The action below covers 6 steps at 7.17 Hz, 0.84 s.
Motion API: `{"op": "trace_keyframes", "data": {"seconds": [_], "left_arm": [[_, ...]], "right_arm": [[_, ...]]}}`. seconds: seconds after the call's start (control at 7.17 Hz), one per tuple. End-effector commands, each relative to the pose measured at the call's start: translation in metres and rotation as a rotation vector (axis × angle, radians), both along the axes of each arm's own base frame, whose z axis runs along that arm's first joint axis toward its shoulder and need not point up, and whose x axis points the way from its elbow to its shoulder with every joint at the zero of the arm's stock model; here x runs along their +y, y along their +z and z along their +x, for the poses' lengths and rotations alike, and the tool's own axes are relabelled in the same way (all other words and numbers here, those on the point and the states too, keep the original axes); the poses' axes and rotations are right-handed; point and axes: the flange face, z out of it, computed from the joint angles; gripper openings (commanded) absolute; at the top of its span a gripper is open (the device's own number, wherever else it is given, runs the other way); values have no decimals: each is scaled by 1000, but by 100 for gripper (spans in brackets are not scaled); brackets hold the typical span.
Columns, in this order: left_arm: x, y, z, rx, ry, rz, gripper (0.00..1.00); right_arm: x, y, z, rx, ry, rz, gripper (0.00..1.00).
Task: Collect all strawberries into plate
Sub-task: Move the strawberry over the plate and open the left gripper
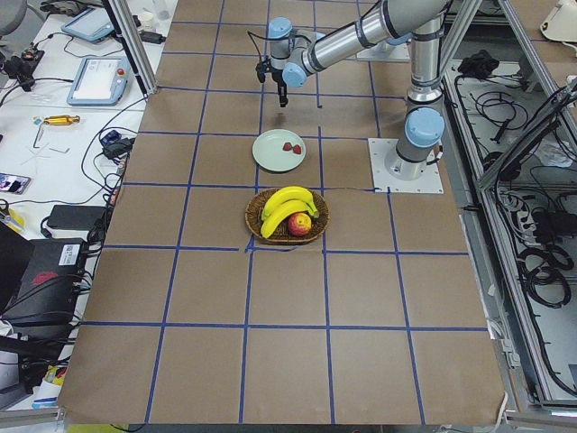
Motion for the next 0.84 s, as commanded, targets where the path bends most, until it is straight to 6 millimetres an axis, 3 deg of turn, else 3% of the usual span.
{"op": "trace_keyframes", "data": {"seconds": [0.0,0.42,0.56,0.7], "left_arm": [[-24,18,88,5,-50,15,34],[-27,5,186,1,-127,69,35],[-17,-8,198,11,-131,93,38],[-12,-13,199,8,-132,108,57]], "right_arm": [[0,0,0,2,0,-1,100],[0,0,0,-2,0,-1,100],[0,0,0,-1,0,-1,100],[0,0,0,-1,0,-1,100]]}}
